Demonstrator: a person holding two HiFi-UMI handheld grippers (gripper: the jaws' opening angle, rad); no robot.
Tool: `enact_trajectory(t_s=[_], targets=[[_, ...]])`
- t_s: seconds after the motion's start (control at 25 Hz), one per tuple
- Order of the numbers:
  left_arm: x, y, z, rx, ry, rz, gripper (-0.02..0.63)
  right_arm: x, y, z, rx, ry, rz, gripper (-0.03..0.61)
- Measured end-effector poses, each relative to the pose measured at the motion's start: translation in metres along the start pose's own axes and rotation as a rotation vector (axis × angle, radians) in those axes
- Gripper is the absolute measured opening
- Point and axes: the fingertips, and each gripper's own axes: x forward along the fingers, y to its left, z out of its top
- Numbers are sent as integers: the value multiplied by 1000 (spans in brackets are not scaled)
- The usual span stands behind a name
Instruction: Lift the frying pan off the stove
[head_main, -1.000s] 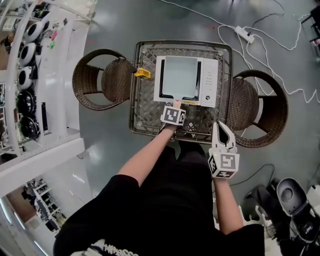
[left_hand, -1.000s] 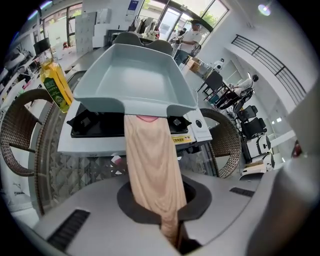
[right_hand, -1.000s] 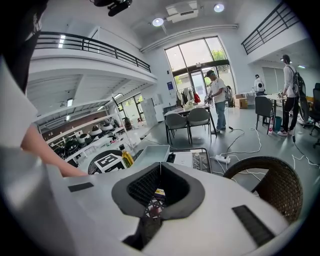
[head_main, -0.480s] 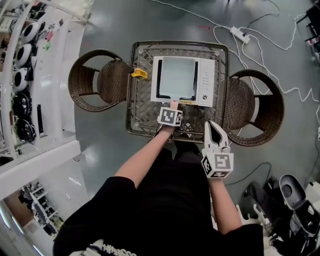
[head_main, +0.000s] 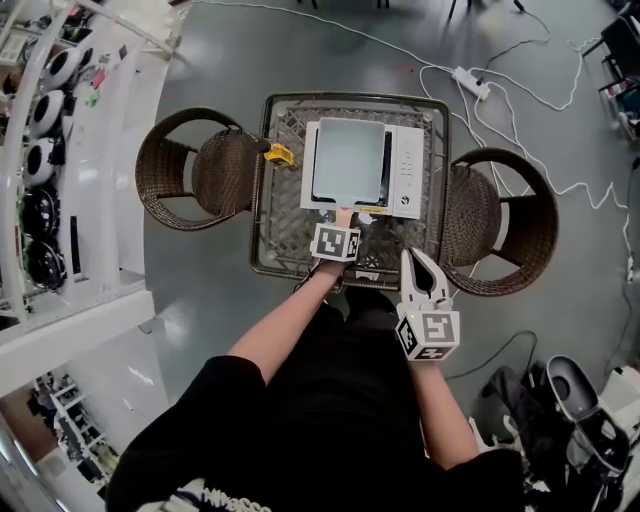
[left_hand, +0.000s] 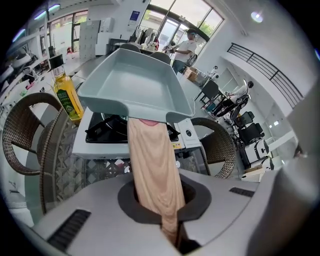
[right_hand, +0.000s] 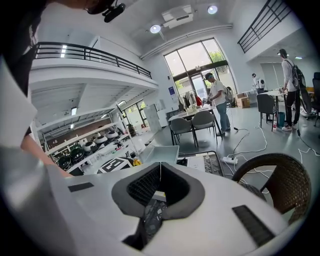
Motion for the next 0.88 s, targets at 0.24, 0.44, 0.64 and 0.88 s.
enact_trajectory(t_s=[0.24, 0.44, 0.64, 0.88], targets=[[-37, -13, 3, 38, -87, -26, 20, -16, 13, 10, -48, -23, -29, 31], [-84, -23, 4, 120, -202, -46, 20, -32, 27, 22, -91, -61, -74, 30], [-136, -45, 2, 127, -316, -96, 20, -45, 49, 16, -92, -75, -98, 29], [-194, -58, -22, 146, -417, -124, 21, -69, 87, 2, -90, -91, -107, 29]])
